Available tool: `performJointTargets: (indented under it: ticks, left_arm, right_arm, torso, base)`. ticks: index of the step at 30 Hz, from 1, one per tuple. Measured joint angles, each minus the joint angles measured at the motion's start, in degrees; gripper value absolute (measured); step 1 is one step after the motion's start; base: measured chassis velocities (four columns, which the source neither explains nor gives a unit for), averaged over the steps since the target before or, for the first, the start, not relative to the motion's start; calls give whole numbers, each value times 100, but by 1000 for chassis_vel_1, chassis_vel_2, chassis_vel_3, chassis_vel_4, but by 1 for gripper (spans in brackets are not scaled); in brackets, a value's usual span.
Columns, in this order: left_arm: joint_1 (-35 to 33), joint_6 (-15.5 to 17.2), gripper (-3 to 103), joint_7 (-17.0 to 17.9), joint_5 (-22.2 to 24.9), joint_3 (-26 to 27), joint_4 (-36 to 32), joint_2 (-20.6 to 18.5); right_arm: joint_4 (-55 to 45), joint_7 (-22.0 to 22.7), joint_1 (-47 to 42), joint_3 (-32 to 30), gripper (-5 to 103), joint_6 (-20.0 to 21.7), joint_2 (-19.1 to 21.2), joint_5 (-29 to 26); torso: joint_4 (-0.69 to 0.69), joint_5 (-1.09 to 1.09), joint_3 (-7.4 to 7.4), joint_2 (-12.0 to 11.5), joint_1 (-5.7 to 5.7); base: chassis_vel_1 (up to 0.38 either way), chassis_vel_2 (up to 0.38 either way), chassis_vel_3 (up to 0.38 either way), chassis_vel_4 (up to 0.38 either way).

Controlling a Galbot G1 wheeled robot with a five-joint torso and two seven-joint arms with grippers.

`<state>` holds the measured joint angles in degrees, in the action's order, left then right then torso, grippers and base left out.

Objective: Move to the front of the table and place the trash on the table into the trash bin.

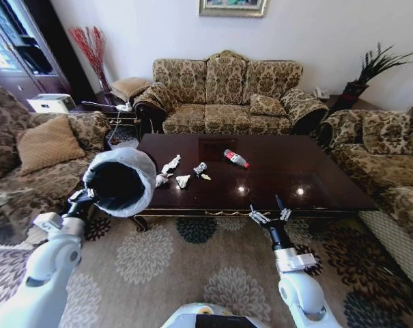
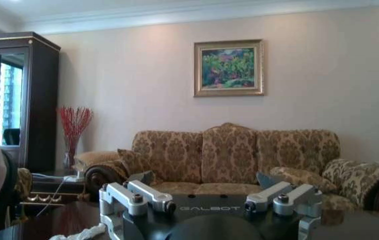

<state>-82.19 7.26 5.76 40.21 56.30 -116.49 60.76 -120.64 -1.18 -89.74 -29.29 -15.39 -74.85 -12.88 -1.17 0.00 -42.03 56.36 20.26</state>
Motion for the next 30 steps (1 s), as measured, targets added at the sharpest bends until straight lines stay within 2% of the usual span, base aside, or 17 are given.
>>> performJointTargets:
  ticks: [13,24,30]
  left_arm:
    - [67,-57,0,-68,111,-142,0,-95]
    - [70,-79,0,-144,100,-213,-44,-9]
    - [34,-79,0,-147,106,-183,-67,-35]
  right_arm:
    - [12,0,-57,3,100,-15,-77,87]
    - [6,-4,-77,20,100,-31,-74,98]
    - [18,166,-25,85,100,46,-42,91]
  torso:
    - [-2,0,4,3,-11]
    - [-2,-2,3,2,-7]
    - [-2,2,4,2,-10]
  base:
    - [82,38,-70,-37]
    - [221,249,-221,-241]
    - [307,296,-316,-291]
